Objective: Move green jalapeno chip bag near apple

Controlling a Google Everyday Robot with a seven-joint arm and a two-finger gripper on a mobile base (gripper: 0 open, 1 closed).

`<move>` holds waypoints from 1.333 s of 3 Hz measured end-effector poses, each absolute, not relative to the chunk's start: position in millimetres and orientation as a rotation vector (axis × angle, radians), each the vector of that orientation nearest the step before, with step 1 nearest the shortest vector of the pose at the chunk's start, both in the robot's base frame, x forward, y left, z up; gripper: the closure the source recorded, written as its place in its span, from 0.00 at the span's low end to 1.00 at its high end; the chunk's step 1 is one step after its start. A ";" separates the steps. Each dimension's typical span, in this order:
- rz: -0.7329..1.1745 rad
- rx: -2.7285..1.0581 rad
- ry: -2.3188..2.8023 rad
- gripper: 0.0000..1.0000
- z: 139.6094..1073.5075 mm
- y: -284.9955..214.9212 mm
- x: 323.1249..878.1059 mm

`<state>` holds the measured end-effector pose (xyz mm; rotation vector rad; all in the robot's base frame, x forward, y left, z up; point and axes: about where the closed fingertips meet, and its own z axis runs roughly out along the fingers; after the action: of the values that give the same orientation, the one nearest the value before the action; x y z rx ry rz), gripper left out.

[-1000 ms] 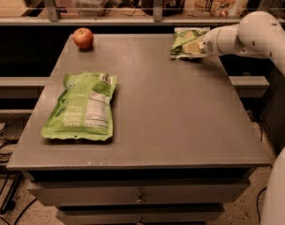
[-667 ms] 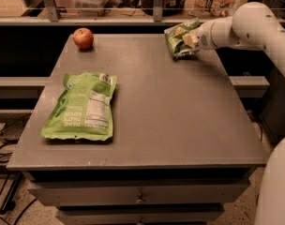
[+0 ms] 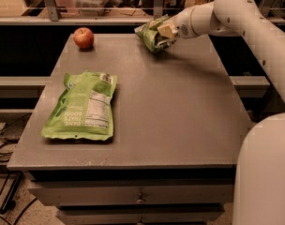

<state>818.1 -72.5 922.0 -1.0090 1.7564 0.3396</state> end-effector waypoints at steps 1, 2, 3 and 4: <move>0.432 -1.102 1.717 1.00 918.8 -29.2 818.5; 0.522 -1.171 1.700 0.82 908.9 8.6 815.1; 0.577 -1.196 1.697 0.58 902.2 34.1 810.7; 0.622 -1.201 1.699 0.35 896.9 51.1 805.9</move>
Offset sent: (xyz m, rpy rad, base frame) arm -0.0042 0.1168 -0.0174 0.0417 0.0949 0.2973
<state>805.9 51.1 896.9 -1.2008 1.6986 0.6216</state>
